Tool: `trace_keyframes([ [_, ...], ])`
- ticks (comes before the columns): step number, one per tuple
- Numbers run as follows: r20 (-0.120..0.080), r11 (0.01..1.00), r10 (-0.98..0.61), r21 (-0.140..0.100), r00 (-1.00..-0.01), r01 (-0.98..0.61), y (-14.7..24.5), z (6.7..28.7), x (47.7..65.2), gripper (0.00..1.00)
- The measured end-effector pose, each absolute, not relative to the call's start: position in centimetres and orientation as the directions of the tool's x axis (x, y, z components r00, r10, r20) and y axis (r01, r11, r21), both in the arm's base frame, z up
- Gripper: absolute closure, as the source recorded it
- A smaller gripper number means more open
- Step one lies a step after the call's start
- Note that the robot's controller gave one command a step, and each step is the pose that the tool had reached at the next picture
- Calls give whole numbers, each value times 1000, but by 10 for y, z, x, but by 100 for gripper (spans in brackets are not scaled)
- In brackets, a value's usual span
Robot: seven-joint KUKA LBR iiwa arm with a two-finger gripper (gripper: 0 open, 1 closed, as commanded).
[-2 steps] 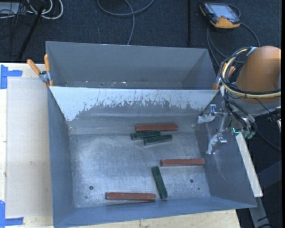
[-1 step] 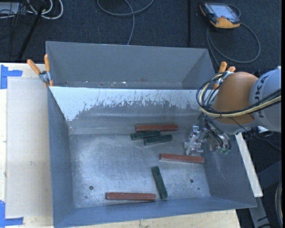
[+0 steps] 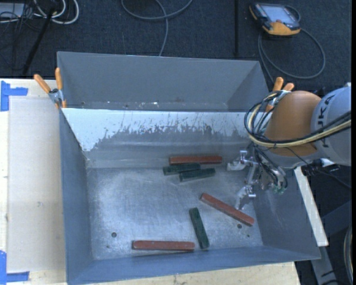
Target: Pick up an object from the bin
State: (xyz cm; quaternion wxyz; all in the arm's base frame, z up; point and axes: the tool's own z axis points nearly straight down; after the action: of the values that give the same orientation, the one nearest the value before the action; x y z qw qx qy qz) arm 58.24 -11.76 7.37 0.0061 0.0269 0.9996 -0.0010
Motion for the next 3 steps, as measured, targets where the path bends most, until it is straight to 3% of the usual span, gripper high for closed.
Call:
trace_keyframes([
  [1, -12, 999, 53, -2, -999, 53, -118, 74, 582, 0],
  [2, 5, 999, 36, 0, -999, 36, -85, 106, 538, 0],
  [3, -2, 999, 40, 1, -999, 40, -74, 115, 532, 0],
])
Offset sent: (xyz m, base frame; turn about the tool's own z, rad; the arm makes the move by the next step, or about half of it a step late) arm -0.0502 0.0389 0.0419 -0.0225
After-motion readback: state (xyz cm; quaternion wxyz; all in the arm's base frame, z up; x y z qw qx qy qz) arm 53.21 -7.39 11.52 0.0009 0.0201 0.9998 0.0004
